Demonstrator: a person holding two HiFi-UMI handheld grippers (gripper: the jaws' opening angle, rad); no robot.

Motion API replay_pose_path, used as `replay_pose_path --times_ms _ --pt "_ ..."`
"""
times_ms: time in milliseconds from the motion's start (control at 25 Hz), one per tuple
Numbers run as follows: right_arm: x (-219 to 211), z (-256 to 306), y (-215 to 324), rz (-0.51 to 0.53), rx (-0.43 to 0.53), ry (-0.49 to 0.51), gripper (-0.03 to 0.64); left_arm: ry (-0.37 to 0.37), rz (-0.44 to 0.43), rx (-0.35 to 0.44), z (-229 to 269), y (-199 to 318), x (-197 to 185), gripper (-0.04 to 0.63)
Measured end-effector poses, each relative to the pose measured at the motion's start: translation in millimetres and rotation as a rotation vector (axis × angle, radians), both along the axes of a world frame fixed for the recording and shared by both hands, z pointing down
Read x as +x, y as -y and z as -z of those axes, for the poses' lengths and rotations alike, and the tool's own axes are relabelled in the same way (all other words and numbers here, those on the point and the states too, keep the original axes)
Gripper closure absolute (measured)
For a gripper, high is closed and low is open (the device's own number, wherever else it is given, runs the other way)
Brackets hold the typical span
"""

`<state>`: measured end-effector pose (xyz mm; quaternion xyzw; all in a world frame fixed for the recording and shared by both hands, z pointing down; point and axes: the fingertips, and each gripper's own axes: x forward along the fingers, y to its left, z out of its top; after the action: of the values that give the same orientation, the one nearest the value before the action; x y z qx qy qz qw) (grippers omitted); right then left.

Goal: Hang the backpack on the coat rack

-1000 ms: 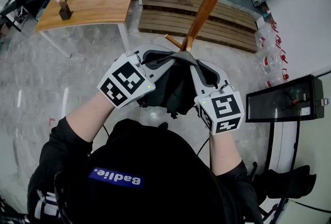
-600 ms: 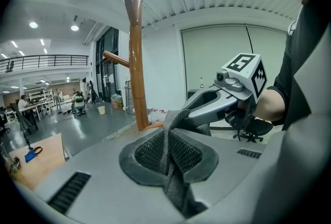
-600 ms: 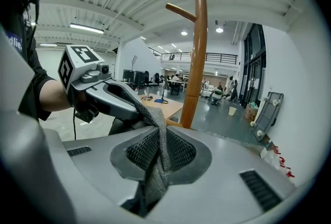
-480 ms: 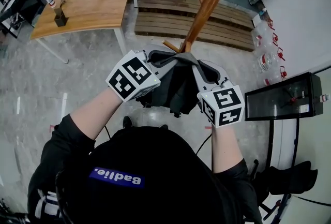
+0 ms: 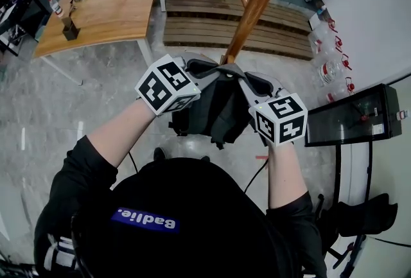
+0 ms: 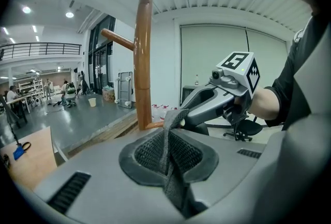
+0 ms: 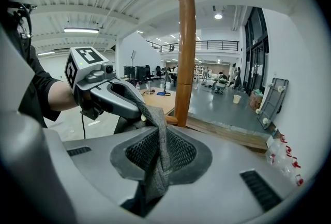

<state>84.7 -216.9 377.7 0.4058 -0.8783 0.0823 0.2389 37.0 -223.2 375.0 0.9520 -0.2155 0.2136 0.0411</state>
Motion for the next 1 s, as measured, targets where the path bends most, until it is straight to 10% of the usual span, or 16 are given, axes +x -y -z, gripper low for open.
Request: replay_pose_path --times_ms 1000 --pt "3.6 -33.0 42.8 0.009 -0.022 0.058 0.558 -0.017 0.023 -0.019 -32.8 41.0 6.9 0.545"
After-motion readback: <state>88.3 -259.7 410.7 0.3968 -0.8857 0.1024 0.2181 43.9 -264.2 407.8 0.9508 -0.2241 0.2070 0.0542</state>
